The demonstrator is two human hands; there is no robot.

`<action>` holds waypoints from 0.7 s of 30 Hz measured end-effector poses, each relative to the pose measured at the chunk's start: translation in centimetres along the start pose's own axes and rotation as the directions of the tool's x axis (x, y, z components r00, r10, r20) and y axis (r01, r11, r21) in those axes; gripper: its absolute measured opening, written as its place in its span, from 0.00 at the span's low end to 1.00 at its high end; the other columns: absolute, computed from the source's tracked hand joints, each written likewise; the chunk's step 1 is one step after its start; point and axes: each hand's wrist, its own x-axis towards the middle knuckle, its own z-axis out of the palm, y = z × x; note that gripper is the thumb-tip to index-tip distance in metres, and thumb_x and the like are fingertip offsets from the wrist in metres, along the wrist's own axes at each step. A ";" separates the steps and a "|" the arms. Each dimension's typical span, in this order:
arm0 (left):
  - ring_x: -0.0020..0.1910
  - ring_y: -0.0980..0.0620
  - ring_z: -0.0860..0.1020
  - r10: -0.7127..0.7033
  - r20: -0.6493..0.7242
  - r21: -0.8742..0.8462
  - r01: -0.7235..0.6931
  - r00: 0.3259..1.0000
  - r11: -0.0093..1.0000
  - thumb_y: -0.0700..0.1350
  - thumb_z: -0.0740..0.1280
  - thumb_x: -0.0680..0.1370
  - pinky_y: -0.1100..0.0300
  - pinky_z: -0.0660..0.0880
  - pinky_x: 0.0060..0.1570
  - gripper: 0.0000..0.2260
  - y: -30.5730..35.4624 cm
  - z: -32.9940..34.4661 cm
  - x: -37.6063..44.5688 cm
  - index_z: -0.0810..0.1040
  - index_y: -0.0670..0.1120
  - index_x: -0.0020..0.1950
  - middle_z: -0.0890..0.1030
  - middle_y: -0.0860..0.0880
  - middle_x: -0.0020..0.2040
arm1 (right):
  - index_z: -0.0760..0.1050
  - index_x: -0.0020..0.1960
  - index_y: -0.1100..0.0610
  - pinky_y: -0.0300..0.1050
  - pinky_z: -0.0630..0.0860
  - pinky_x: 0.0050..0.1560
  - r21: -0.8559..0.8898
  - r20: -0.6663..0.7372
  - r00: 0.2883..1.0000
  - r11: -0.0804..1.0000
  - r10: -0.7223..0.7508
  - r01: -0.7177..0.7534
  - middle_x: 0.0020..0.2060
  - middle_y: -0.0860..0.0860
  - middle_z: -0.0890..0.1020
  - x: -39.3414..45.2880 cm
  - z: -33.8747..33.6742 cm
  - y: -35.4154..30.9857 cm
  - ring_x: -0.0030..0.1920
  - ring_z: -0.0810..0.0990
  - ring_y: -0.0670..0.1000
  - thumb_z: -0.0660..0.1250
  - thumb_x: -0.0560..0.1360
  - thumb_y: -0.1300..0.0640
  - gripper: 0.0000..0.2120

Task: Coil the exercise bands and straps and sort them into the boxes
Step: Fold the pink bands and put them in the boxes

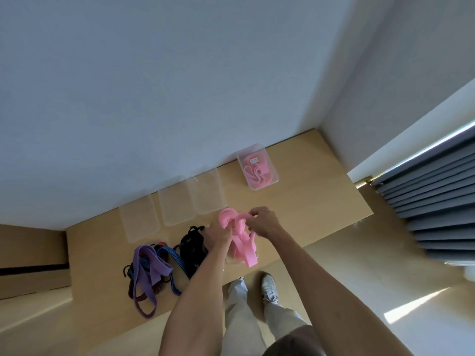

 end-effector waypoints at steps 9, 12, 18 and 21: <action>0.36 0.50 0.79 0.051 -0.153 -0.065 -0.061 0.987 0.996 0.53 0.76 0.74 0.61 0.71 0.32 0.14 0.2 1.2 0.6 0.81 0.45 0.51 0.82 0.49 0.40 | 0.78 0.57 0.58 0.40 0.72 0.42 0.025 -0.101 0.988 0.993 0.114 -0.112 0.46 0.56 0.84 1.7 2.2 2.6 0.46 0.81 0.54 0.65 0.72 0.65 0.14; 0.36 0.49 0.80 0.051 -0.180 -0.129 -0.075 0.982 0.989 0.49 0.73 0.76 0.60 0.73 0.31 0.10 0.0 0.7 -0.8 0.81 0.42 0.47 0.83 0.47 0.41 | 0.76 0.51 0.56 0.44 0.75 0.42 0.028 -0.116 0.991 0.997 0.070 -0.067 0.41 0.52 0.83 1.1 1.8 1.3 0.45 0.81 0.54 0.65 0.71 0.66 0.11; 0.37 0.47 0.77 0.170 -0.258 -0.220 -0.229 0.951 0.948 0.43 0.69 0.78 0.59 0.70 0.37 0.08 0.0 -1.5 -2.8 0.81 0.39 0.43 0.84 0.43 0.41 | 0.78 0.44 0.56 0.46 0.79 0.40 0.125 -0.191 0.980 0.989 -0.050 0.074 0.34 0.51 0.84 -0.9 0.1 -0.3 0.39 0.84 0.55 0.65 0.70 0.67 0.08; 0.40 0.46 0.80 0.187 -0.253 -0.217 -0.244 0.949 0.945 0.48 0.66 0.81 0.57 0.74 0.39 0.13 0.4 -2.5 -2.8 0.82 0.39 0.47 0.83 0.44 0.43 | 0.80 0.47 0.58 0.48 0.80 0.45 0.127 -0.150 0.987 0.989 -0.057 0.076 0.40 0.55 0.86 -1.6 -0.3 -0.4 0.44 0.84 0.57 0.66 0.69 0.67 0.09</action>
